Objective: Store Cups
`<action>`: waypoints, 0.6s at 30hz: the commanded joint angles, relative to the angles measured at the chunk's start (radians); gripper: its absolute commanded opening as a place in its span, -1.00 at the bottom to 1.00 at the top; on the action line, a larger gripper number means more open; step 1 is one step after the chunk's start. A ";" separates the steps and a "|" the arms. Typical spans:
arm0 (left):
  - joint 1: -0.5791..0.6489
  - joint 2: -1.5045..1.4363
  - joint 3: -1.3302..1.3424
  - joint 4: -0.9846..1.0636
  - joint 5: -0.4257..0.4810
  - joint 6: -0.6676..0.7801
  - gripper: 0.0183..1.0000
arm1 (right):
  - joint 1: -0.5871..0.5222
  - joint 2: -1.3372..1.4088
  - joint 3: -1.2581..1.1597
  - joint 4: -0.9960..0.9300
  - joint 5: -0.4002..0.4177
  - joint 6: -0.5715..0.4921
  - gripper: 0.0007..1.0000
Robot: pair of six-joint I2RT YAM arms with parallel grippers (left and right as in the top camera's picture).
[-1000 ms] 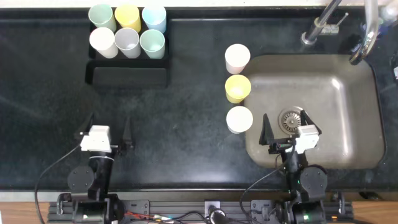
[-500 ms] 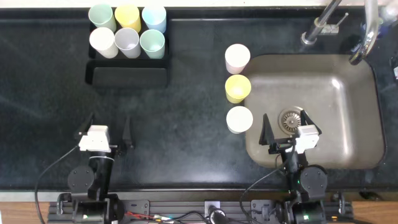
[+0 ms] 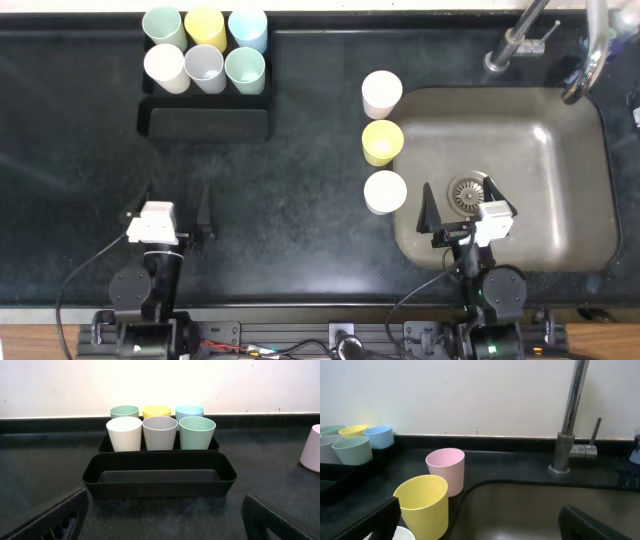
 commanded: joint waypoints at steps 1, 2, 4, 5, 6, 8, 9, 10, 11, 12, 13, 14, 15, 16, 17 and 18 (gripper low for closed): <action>0.004 -0.007 -0.001 -0.005 0.002 -0.006 1.00 | 0.000 -0.009 -0.013 0.006 0.008 0.004 1.00; 0.005 -0.005 -0.001 -0.005 0.003 -0.006 1.00 | 0.000 -0.009 -0.013 0.006 0.008 0.004 1.00; 0.006 0.018 -0.001 0.019 0.003 -0.007 1.00 | 0.000 -0.009 -0.013 0.006 0.008 0.004 1.00; 0.006 0.035 -0.001 0.053 0.002 -0.010 0.99 | 0.000 -0.009 -0.013 0.006 0.008 0.004 1.00; 0.005 0.058 -0.001 0.100 0.003 -0.014 0.93 | 0.000 -0.009 -0.013 0.006 0.008 0.004 1.00; 0.005 0.116 0.000 0.220 0.002 -0.065 0.95 | 0.000 -0.009 -0.013 0.006 0.008 0.004 1.00; 0.005 0.153 0.000 0.291 0.002 -0.071 1.00 | 0.000 -0.009 -0.013 0.006 0.008 0.004 1.00; 0.005 0.193 0.005 0.352 0.003 -0.086 1.00 | 0.000 -0.009 -0.013 0.006 0.008 0.004 1.00; 0.005 0.233 0.016 0.399 0.003 -0.101 1.00 | 0.000 -0.009 -0.013 0.006 0.008 0.004 1.00; 0.005 0.284 0.036 0.437 0.003 -0.121 1.00 | 0.000 -0.009 -0.013 0.006 0.008 0.004 1.00; 0.005 0.330 0.060 0.455 0.004 -0.143 1.00 | 0.000 -0.009 -0.014 0.006 0.008 0.004 1.00; 0.005 0.385 0.097 0.460 0.009 -0.168 1.00 | 0.000 -0.009 -0.013 0.006 0.008 0.004 1.00; 0.005 0.437 0.136 0.456 0.020 -0.186 1.00 | 0.000 -0.009 -0.013 0.006 0.008 0.004 1.00; 0.005 0.499 0.188 0.446 0.039 -0.194 1.00 | 0.000 -0.009 -0.013 0.006 0.008 0.004 1.00; 0.004 0.559 0.246 0.424 0.067 -0.193 1.00 | 0.000 -0.009 -0.013 0.006 0.008 0.004 1.00; 0.002 0.613 0.303 0.394 0.087 -0.193 1.00 | 0.000 -0.009 -0.013 0.006 0.008 0.004 1.00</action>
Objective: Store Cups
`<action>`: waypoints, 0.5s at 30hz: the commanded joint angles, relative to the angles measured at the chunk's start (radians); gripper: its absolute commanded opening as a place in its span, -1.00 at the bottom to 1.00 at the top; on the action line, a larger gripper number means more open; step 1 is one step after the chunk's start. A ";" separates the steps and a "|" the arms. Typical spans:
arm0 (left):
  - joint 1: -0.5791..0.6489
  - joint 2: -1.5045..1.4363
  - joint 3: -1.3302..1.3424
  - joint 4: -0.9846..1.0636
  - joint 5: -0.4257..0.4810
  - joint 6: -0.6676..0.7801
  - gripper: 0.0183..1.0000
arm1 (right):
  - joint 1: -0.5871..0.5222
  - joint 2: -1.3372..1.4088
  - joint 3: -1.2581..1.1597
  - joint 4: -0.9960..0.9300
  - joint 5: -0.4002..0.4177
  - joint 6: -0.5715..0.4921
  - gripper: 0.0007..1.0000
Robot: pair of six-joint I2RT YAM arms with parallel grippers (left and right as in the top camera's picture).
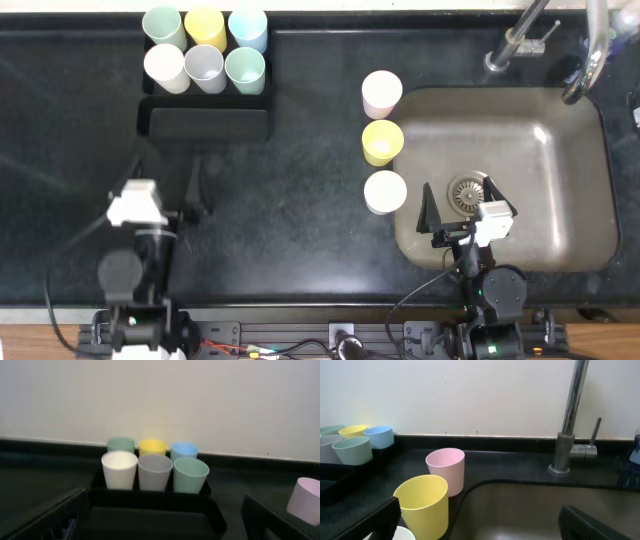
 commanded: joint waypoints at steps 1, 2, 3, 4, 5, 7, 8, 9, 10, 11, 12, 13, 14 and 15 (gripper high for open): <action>-0.004 0.225 0.268 -0.086 0.095 -0.064 1.00 | 0.000 -0.009 -0.013 0.006 0.008 0.003 1.00; -0.011 0.273 0.334 -0.135 0.103 -0.064 1.00 | 0.000 -0.009 -0.013 0.006 0.008 0.003 1.00; -0.024 0.327 0.413 -0.198 0.104 -0.064 1.00 | 0.000 -0.009 -0.014 0.006 0.008 0.003 0.99; -0.041 0.380 0.494 -0.267 0.103 -0.064 1.00 | 0.000 -0.009 -0.013 0.006 0.008 0.003 0.99; -0.058 0.422 0.563 -0.326 0.102 -0.060 1.00 | 0.000 -0.009 -0.014 0.006 0.008 0.003 1.00; -0.100 0.514 0.709 -0.447 0.087 -0.060 1.00 | 0.000 -0.009 -0.013 0.006 0.008 0.003 1.00; -0.128 0.561 0.783 -0.505 0.076 -0.060 1.00 | 0.000 -0.009 -0.013 0.006 0.008 0.003 1.00; -0.153 0.602 0.842 -0.550 0.062 -0.061 1.00 | 0.000 -0.009 -0.013 0.006 0.008 0.003 1.00; -0.186 0.648 0.909 -0.598 0.045 -0.061 1.00 | 0.000 -0.009 -0.013 0.006 0.008 0.003 1.00; -0.220 0.695 0.974 -0.644 0.019 -0.065 1.00 | 0.000 -0.009 -0.013 0.006 0.008 0.003 1.00; -0.258 0.742 1.036 -0.689 -0.009 -0.073 1.00 | 0.000 -0.009 -0.013 0.006 0.008 0.003 1.00; -0.290 0.784 1.088 -0.726 -0.042 -0.094 1.00 | 0.000 -0.009 -0.013 0.006 0.008 0.003 1.00; -0.325 0.831 1.145 -0.767 -0.078 -0.121 1.00 | 0.000 -0.009 -0.013 0.006 0.008 0.003 0.99; -0.359 0.878 1.199 -0.803 -0.105 -0.144 1.00 | 0.000 -0.009 -0.014 0.006 0.008 0.003 1.00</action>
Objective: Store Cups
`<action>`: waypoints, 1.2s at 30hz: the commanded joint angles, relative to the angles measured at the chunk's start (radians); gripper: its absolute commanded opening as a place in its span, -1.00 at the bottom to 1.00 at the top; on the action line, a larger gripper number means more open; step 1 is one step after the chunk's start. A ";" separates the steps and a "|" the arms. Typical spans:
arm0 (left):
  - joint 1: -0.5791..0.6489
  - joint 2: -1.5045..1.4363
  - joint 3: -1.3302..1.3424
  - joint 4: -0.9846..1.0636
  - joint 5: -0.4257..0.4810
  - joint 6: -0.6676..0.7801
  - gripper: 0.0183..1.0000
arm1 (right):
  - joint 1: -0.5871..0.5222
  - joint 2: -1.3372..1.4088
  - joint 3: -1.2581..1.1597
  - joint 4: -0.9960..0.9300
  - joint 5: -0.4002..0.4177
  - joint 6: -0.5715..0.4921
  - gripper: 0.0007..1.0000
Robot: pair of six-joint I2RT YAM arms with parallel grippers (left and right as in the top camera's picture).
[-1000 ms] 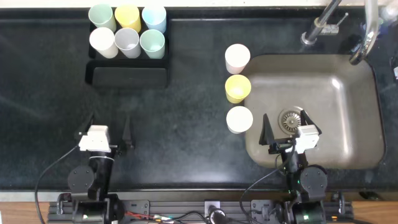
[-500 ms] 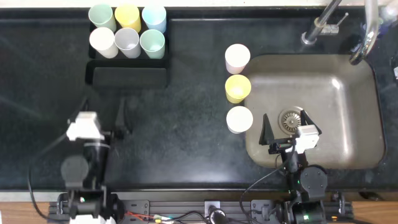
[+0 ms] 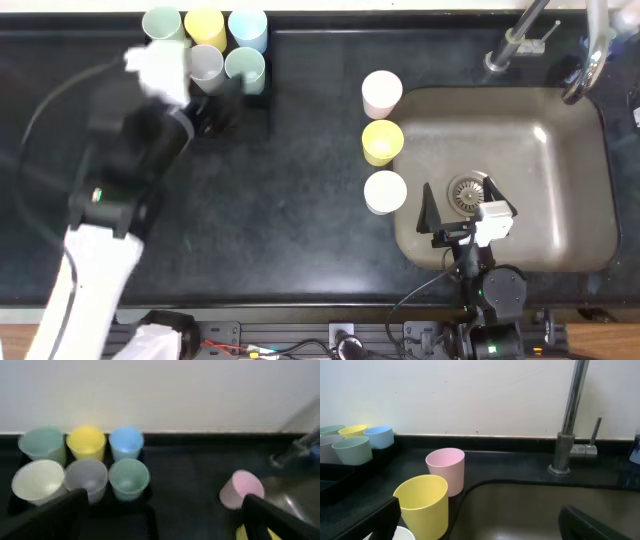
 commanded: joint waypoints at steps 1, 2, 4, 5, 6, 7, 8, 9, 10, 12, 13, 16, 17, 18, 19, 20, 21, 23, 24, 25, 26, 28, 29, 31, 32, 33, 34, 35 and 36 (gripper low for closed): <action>-0.134 0.179 0.224 -0.116 -0.135 -0.095 1.00 | 0.000 -0.009 -0.013 0.005 0.008 0.004 1.00; -0.158 0.218 0.264 -0.140 -0.142 -0.109 1.00 | 0.000 -0.009 -0.013 0.005 0.008 0.004 1.00; -0.204 0.311 0.349 -0.177 -0.140 -0.147 1.00 | 0.000 -0.009 -0.013 0.005 0.008 0.004 0.99; -0.222 0.350 0.382 -0.188 -0.140 -0.165 1.00 | 0.000 -0.009 -0.014 0.005 0.008 0.004 0.99; -0.242 0.393 0.416 -0.199 -0.140 -0.186 1.00 | 0.000 -0.009 -0.013 0.005 0.008 0.004 1.00; -0.258 0.428 0.442 -0.205 -0.140 -0.206 1.00 | 0.000 -0.009 -0.013 0.005 0.008 0.004 1.00; -0.276 0.468 0.471 -0.214 -0.140 -0.232 1.00 | 0.000 -0.009 -0.013 0.005 0.008 0.004 0.99; -0.292 0.506 0.497 -0.223 -0.137 -0.259 1.00 | 0.000 -0.009 -0.013 0.005 0.008 0.004 1.00; -0.305 0.538 0.520 -0.232 -0.137 -0.285 1.00 | 0.000 -0.009 -0.013 0.005 0.008 0.004 1.00; -0.331 0.605 0.569 -0.253 -0.131 -0.318 1.00 | 0.000 -0.009 -0.013 0.005 0.008 0.004 1.00; -0.343 0.639 0.595 -0.265 -0.124 -0.325 1.00 | 0.000 -0.009 -0.013 0.005 0.008 0.004 1.00; -0.369 0.734 0.679 -0.320 -0.122 -0.357 1.00 | 0.000 -0.009 -0.013 0.005 0.008 0.004 0.99; -0.373 0.762 0.706 -0.338 -0.121 -0.359 1.00 | 0.000 -0.009 -0.013 0.005 0.008 0.004 1.00; -0.377 0.794 0.738 -0.358 -0.121 -0.362 1.00 | 0.000 -0.009 -0.013 0.005 0.008 0.004 1.00; -0.381 0.826 0.772 -0.378 -0.121 -0.362 1.00 | 0.000 -0.009 -0.013 0.005 0.008 0.004 1.00; -0.384 0.854 0.801 -0.396 -0.122 -0.362 1.00 | 0.000 -0.009 -0.013 0.005 0.008 0.004 1.00; -0.386 0.880 0.831 -0.413 -0.122 -0.362 1.00 | 0.000 -0.009 -0.014 0.005 0.008 0.004 1.00; -0.393 0.938 0.892 -0.443 -0.122 -0.362 1.00 | 0.000 -0.009 -0.013 0.005 0.008 0.004 1.00; -0.396 0.964 0.919 -0.455 -0.122 -0.362 1.00 | 0.000 -0.009 -0.013 0.005 0.008 0.004 1.00; -0.399 0.985 0.941 -0.463 -0.123 -0.363 1.00 | 0.000 -0.009 -0.013 0.005 0.009 0.004 1.00; -0.402 1.009 0.964 -0.471 -0.126 -0.367 1.00 | 0.000 -0.009 -0.013 0.005 0.008 0.004 1.00; -0.409 1.050 0.997 -0.477 -0.133 -0.383 1.00 | 0.000 -0.009 -0.013 0.005 0.008 0.004 1.00; -0.412 1.070 1.007 -0.476 -0.135 -0.388 1.00 | 0.000 -0.009 -0.013 0.005 0.008 0.004 1.00; -0.414 1.100 1.019 -0.476 -0.138 -0.392 1.00 | 0.000 -0.009 -0.013 0.005 0.008 0.004 1.00; -0.414 1.109 1.020 -0.476 -0.138 -0.398 1.00 | 0.000 -0.009 -0.013 0.005 0.008 0.004 1.00; -0.414 1.120 1.020 -0.481 -0.146 -0.407 1.00 | 0.000 -0.009 -0.013 0.005 0.008 0.004 0.99; -0.414 1.125 1.020 -0.489 -0.159 -0.414 1.00 | 0.000 -0.009 -0.013 0.005 0.008 0.004 0.99; -0.414 1.129 1.020 -0.497 -0.180 -0.418 1.00 | 0.000 -0.009 -0.013 0.005 0.009 0.004 1.00; -0.414 1.133 1.020 -0.500 -0.194 -0.417 1.00 | 0.000 -0.009 -0.013 0.005 0.008 0.004 1.00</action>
